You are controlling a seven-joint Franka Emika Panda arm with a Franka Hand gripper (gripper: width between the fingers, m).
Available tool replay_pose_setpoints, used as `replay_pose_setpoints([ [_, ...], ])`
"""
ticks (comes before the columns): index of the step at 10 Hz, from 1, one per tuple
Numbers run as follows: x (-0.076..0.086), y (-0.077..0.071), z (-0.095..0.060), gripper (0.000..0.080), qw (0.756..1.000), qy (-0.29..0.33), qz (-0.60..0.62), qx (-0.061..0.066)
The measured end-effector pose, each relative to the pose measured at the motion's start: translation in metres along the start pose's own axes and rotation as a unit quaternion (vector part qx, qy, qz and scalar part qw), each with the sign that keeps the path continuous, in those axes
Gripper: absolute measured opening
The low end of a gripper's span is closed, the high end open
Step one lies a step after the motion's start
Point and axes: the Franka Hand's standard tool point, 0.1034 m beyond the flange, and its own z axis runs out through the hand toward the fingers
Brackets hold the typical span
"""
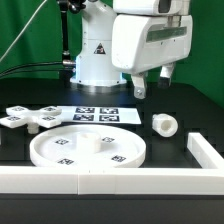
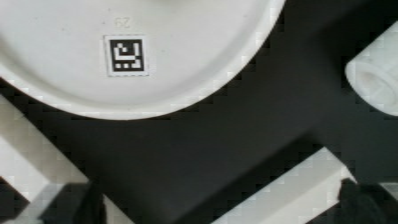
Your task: Assemble round table
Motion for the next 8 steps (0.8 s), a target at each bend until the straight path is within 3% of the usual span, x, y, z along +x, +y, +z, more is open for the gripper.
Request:
replay_pose_setpoints([
  [6, -0.002, 0.000, 0.001, 0.0650, 1.000, -0.001, 0.000, 0.000],
  [7, -0.014, 0.006, 0.009, 0.0650, 0.999, 0.007, -0.039, -0.009],
  [8, -0.035, 0.009, 0.022, 0.0650, 0.999, 0.006, -0.052, -0.010],
])
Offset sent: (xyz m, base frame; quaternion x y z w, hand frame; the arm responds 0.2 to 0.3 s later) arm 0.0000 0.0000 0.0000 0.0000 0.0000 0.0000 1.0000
